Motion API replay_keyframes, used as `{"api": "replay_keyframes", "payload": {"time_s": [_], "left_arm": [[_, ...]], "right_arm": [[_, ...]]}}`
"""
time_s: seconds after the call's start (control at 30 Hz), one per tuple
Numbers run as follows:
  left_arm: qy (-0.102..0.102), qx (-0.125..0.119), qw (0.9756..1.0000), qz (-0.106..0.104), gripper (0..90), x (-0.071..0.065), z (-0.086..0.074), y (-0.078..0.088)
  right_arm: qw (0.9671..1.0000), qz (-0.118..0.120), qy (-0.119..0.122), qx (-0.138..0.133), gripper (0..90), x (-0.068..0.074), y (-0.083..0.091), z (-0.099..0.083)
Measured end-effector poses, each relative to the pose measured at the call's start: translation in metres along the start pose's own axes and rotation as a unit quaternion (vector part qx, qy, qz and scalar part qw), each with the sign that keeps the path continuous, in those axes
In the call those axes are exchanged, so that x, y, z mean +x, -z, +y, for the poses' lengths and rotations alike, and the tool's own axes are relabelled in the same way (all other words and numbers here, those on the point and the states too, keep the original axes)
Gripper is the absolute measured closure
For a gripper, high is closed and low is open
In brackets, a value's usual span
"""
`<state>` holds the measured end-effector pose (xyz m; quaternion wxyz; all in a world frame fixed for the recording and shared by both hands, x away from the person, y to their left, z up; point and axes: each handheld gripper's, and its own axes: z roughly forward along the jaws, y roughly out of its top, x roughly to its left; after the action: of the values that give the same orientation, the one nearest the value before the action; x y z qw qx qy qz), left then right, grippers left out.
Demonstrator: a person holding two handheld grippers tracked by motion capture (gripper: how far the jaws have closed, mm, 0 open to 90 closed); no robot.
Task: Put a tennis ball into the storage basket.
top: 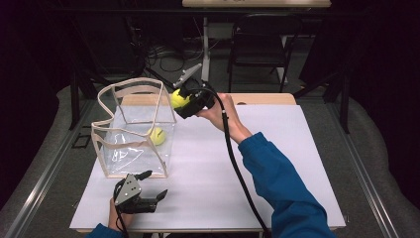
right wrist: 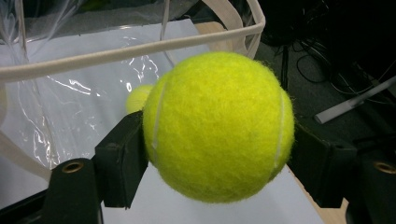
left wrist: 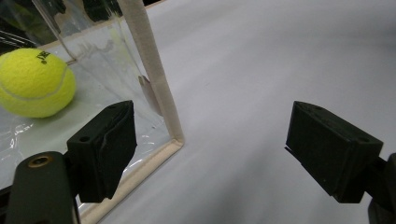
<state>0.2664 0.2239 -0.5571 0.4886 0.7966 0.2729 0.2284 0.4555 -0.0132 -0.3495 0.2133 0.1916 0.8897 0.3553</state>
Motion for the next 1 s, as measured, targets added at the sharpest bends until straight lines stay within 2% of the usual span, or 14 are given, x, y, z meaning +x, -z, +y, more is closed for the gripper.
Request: {"api": "replay_keyframes", "payload": {"time_s": [1.0], "left_arm": [[0.001, -0.002, 1.0000, -0.001, 16.1, 0.000, 0.000, 0.001]], "right_arm": [[0.9998, -0.002, 0.002, -0.017, 26.0, -0.001, 0.005, 0.021]]}}
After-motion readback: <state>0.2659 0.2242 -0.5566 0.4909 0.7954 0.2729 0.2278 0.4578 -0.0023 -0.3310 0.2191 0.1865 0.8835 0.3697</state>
